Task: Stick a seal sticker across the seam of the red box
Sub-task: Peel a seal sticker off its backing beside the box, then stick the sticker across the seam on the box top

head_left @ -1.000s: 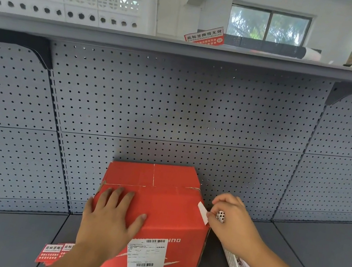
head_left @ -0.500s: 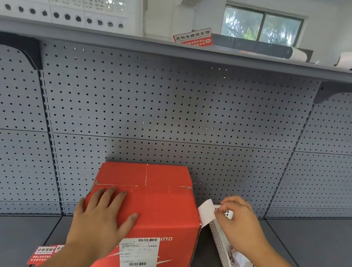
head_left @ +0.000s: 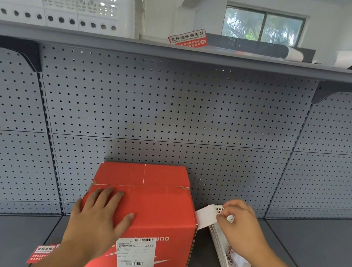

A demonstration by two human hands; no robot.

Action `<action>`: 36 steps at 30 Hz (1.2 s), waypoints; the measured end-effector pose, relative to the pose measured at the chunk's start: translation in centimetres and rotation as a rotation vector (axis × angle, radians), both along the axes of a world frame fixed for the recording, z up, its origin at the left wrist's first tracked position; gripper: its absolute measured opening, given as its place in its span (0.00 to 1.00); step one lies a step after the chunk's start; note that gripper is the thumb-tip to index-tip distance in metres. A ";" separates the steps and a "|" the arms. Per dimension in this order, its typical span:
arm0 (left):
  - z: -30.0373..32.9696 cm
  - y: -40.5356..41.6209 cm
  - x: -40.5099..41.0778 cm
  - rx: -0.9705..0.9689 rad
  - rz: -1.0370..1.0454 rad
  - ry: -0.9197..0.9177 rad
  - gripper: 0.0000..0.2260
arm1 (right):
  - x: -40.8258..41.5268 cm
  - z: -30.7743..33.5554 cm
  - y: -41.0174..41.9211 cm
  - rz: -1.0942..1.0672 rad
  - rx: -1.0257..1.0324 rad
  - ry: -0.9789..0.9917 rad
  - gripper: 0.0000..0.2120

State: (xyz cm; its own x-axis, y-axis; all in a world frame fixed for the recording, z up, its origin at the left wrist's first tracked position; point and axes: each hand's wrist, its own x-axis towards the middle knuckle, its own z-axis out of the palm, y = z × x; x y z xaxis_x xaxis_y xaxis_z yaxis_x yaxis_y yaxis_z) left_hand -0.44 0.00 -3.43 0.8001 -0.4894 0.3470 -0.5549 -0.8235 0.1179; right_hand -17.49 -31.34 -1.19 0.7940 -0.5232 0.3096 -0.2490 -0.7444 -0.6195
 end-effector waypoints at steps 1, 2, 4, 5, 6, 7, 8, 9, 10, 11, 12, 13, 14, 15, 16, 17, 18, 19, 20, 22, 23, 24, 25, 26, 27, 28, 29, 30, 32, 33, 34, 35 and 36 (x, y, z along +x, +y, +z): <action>0.0 0.0 0.0 0.002 0.001 0.005 0.35 | 0.0 -0.1 -0.1 -0.006 -0.001 0.004 0.11; 0.1 0.0 0.0 0.006 0.002 0.008 0.35 | -0.1 -0.1 -0.2 -0.011 -0.005 0.008 0.11; 0.1 -0.1 -0.1 0.007 0.002 0.004 0.35 | -0.3 -0.3 -0.3 -0.013 -0.011 0.009 0.11; 0.2 -0.1 -0.1 0.006 0.002 -0.001 0.35 | -0.3 -0.3 -0.4 -0.011 -0.016 0.008 0.11; 0.2 -0.1 -0.1 0.005 0.004 -0.006 0.36 | -0.3 -0.3 -0.5 -0.009 -0.025 0.010 0.11; 0.2 -0.1 -0.1 0.002 0.006 -0.009 0.35 | -0.2 -0.2 -0.6 -0.011 -0.030 0.009 0.12; 0.2 -0.1 -0.1 0.000 0.008 -0.011 0.35 | -0.2 -0.1 -0.7 -0.020 -0.029 0.006 0.12; 0.2 -0.1 -0.1 0.000 0.009 -0.009 0.35 | -0.2 0.2 -0.8 -0.032 -0.014 0.002 0.13; 0.2 -0.1 -0.1 0.001 0.010 -0.009 0.35 | -0.1 0.5 -1.0 -0.042 0.001 -0.002 0.13; 0.2 -0.2 -0.1 0.001 0.010 -0.005 0.35 | -0.1 0.8 -1.1 -0.048 0.013 -0.010 0.14; 0.2 -0.2 -0.1 0.003 0.013 -0.001 0.35 | -0.1 1.1 -1.1 -0.045 0.018 -0.017 0.15; 0.3 -0.2 -0.2 0.004 0.017 0.007 0.34 | -0.1 1.3 -1.2 -0.038 0.024 -0.026 0.15; 0.3 -0.3 -0.3 0.006 0.019 0.020 0.34 | -0.1 1.6 -1.2 -0.027 0.027 -0.035 0.14; 0.4 -0.3 -0.4 0.008 0.021 0.032 0.33 | -0.1 1.8 -1.1 -0.013 0.029 -0.044 0.14; 0.5 -0.4 -0.5 0.011 0.020 0.042 0.32 | 0.0 1.9 -1.0 0.001 0.023 -0.052 0.15; 0.6 -0.5 -0.6 0.009 0.013 0.047 0.31 | 0.2 2.0 -0.9 0.016 0.021 -0.065 0.16; 0.9 -0.7 -0.7 0.003 -0.001 0.046 0.29 | 0.3 2.2 -0.8 0.030 0.020 -0.080 0.17; 1.2 -0.9 -0.9 -0.007 -0.023 0.037 0.27 | 0.6 2.5 -0.7 0.042 0.025 -0.095 0.18; 1.6 -1.3 -1.1 -0.021 -0.050 0.023 0.25 | 0.8 2.7 -0.5 0.058 0.027 -0.106 0.18; 2.5 -2.1 -1.5 -0.073 -0.122 0.008 0.22 | 1.4 3.2 0.0 0.087 0.015 -0.119 0.17; 3.1 -2.5 -1.7 -0.120 -0.161 0.005 0.19 | 1.8 3.5 0.4 0.101 0.007 -0.125 0.16; 3.6 -3.1 -2.1 -0.190 -0.199 0.015 0.16 | 2.1 3.8 0.8 0.114 0.000 -0.138 0.15; 4.3 -3.7 -2.5 -0.278 -0.237 0.050 0.13 | 2.4 4.1 1.2 0.128 -0.003 -0.157 0.14; 4.9 -4.4 -3.1 -0.374 -0.277 0.114 0.10 | 2.8 4.4 1.7 0.145 -0.007 -0.173 0.14; 5.4 -5.1 -3.6 -0.461 -0.310 0.190 0.08 | 3.1 4.6 2.2 0.164 -0.012 -0.187 0.14; 5.9 -5.8 -4.0 -0.544 -0.331 0.262 0.06 | 3.5 4.8 2.8 0.182 -0.021 -0.198 0.14; 6.4 -6.4 -4.5 -0.622 -0.334 0.325 0.05 | 3.8 4.9 3.3 0.198 -0.033 -0.208 0.14; 6.9 -7.0 -4.9 -0.694 -0.322 0.380 0.04 | 4.1 5.1 3.7 0.212 -0.049 -0.218 0.13; 7.6 -8.0 -5.4 -0.810 -0.277 0.479 0.04 | 4.8 5.3 4.5 0.236 -0.083 -0.235 0.10; 7.8 -8.4 -5.5 -0.862 -0.250 0.531 0.05 | 5.1 5.3 4.8 0.250 -0.095 -0.243 0.09; 7.9 -8.6 -5.6 -0.917 -0.223 0.588 0.05 | 5.4 5.4 5.2 0.266 -0.107 -0.254 0.08; 8.1 -8.8 -5.7 -0.967 -0.199 0.644 0.06 | 5.6 5.4 5.4 0.279 -0.118 -0.267 0.07; 8.1 -8.9 -5.8 -1.009 -0.172 0.685 0.06 | 5.8 5.5 5.8 0.293 -0.129 -0.277 0.07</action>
State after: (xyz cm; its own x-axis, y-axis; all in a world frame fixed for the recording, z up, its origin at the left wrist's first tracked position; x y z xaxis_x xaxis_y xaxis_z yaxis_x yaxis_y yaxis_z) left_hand -6.21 -8.92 4.72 0.9173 -0.3625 0.1648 -0.2203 -0.1170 0.9684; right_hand -11.67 -25.58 4.28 0.7811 -0.2306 0.5802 0.1472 -0.8351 -0.5301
